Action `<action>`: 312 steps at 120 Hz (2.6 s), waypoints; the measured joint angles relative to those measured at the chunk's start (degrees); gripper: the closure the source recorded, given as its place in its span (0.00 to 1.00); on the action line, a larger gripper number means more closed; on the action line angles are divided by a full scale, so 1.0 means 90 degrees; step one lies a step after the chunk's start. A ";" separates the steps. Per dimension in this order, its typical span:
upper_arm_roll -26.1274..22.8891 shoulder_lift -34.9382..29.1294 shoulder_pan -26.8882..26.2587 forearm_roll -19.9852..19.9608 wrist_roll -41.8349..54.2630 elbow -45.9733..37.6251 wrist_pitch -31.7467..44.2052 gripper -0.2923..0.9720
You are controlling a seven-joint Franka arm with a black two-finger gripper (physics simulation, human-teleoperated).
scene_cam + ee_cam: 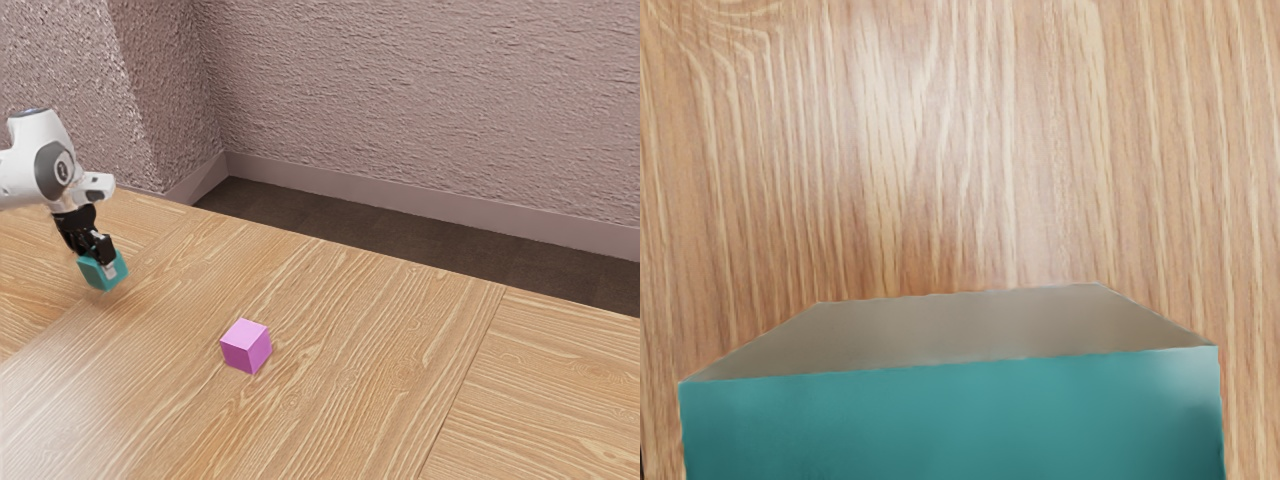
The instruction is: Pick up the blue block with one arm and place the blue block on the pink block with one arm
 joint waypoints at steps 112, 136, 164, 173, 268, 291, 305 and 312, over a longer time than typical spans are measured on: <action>-0.3388 -0.0979 -0.0048 0.1138 -0.4718 -0.1100 -0.0308 0.49; -0.3730 -0.1159 -0.0049 0.1430 -0.5239 -0.1292 -0.0260 0.49; -0.3904 -0.1293 -0.0050 0.1523 -0.5197 -0.1554 -0.0154 0.49; -0.3915 -0.1296 -0.0048 0.1539 -0.5075 -0.1615 -0.0038 0.49; -0.4025 -0.1655 -0.0047 0.1406 -0.4432 -0.2195 0.0381 0.49; -0.4022 -0.1617 -0.0045 0.1388 -0.4398 -0.2200 0.0467 0.49; -0.4022 -0.1592 -0.0046 0.1377 -0.4483 -0.2206 0.0490 0.49; -0.4022 -0.1579 -0.0045 0.1367 -0.4552 -0.2206 0.0497 0.49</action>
